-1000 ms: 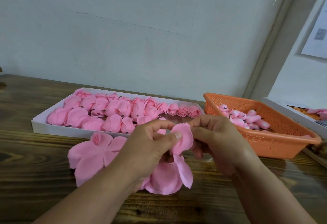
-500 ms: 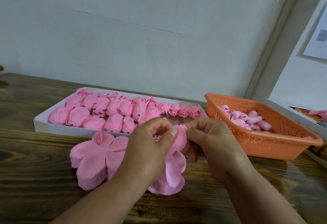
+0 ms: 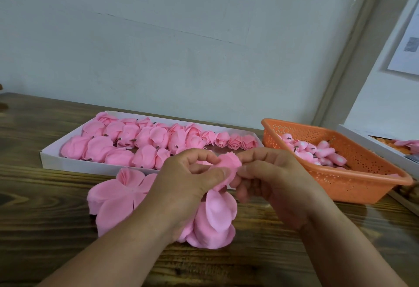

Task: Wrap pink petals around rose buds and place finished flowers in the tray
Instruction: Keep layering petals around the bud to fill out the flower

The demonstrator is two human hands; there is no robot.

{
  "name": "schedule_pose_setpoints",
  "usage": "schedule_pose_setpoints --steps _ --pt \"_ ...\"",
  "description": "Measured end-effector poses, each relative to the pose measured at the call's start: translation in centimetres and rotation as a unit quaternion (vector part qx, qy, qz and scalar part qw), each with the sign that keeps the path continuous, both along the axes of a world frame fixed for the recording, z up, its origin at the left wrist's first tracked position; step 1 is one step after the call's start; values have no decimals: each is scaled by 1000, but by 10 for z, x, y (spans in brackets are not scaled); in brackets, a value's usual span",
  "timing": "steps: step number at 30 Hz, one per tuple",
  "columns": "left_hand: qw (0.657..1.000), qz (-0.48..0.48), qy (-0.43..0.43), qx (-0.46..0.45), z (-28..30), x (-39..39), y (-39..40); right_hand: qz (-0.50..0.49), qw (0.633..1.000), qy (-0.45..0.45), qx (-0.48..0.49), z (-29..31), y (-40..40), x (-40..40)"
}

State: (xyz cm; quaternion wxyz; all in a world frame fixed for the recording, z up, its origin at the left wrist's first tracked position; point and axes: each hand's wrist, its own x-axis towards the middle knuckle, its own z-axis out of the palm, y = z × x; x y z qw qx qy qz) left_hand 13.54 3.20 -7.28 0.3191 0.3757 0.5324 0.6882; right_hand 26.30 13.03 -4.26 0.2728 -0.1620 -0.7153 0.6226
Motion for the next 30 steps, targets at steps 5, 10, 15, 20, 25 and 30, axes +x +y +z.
schedule_pose_setpoints --steps 5,10,15,20,25,30 --pt "987 -85 -132 5 4 0 -1 -19 1000 -5 19 1 1 2" --pt "986 -103 -134 4 4 0 -1 -49 998 19 47 1 -2 0" --pt "989 -103 -106 0 4 0 -1 -90 993 25 67 -1 -7 -3" --pt "991 -99 -85 -28 6 1 -3 -118 986 0 119 -1 -9 -3" --pt "979 -122 -156 -52 8 1 -4 -111 983 -4 144 1 -11 -2" --pt "950 -170 -257 -53 10 0 -3 -148 970 34 189 2 -11 -3"
